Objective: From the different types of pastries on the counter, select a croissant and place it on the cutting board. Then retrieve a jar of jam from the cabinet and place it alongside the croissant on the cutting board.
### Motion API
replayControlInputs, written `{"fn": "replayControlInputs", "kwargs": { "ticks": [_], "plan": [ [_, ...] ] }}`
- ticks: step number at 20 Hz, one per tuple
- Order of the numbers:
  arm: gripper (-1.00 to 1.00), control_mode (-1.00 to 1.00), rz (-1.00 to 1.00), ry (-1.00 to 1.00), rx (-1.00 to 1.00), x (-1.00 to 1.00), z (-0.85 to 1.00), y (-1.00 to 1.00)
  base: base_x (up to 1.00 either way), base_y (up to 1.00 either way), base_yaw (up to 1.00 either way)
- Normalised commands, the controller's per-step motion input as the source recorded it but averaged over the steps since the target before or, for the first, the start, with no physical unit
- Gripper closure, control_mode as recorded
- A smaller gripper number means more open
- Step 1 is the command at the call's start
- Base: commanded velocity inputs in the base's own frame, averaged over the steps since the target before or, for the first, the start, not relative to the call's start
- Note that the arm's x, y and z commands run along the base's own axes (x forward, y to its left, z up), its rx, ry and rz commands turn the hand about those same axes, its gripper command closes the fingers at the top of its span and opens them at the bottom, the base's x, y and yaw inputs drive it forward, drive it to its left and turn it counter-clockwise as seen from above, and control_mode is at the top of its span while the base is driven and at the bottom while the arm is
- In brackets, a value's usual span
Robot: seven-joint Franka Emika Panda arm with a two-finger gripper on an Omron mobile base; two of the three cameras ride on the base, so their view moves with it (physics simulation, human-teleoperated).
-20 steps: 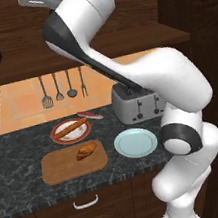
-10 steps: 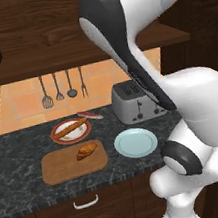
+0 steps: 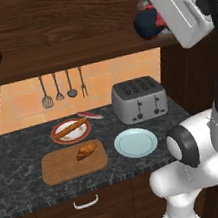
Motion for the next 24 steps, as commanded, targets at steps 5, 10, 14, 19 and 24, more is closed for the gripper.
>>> {"fn": "replayControlInputs", "kwargs": {
  "ticks": [5, 10, 14, 19, 24],
  "plan": [
    [1.0, -1.0, 0.12, -0.04, 0.05, -1.0, -1.0, -0.01, 0.0, 0.0, 0.0],
    [1.0, -1.0, 0.15, -0.02, -0.26, -0.14, -1.0, 0.0, 0.0, 0.0, 0.0],
    [1.0, -1.0, 0.07, 0.15, -0.03, 0.67, -1.0, -0.09, 0.0, 0.0, 0.0],
    [1.0, -1.0, 0.06, 0.36, -0.01, 1.0, -1.0, -0.25, 0.0, 0.0, 0.0],
    [1.0, -1.0, 0.21, -0.33, -0.38, 0.58, -1.0, 0.22, 0.0, 0.0, 0.0]
  ]
}}
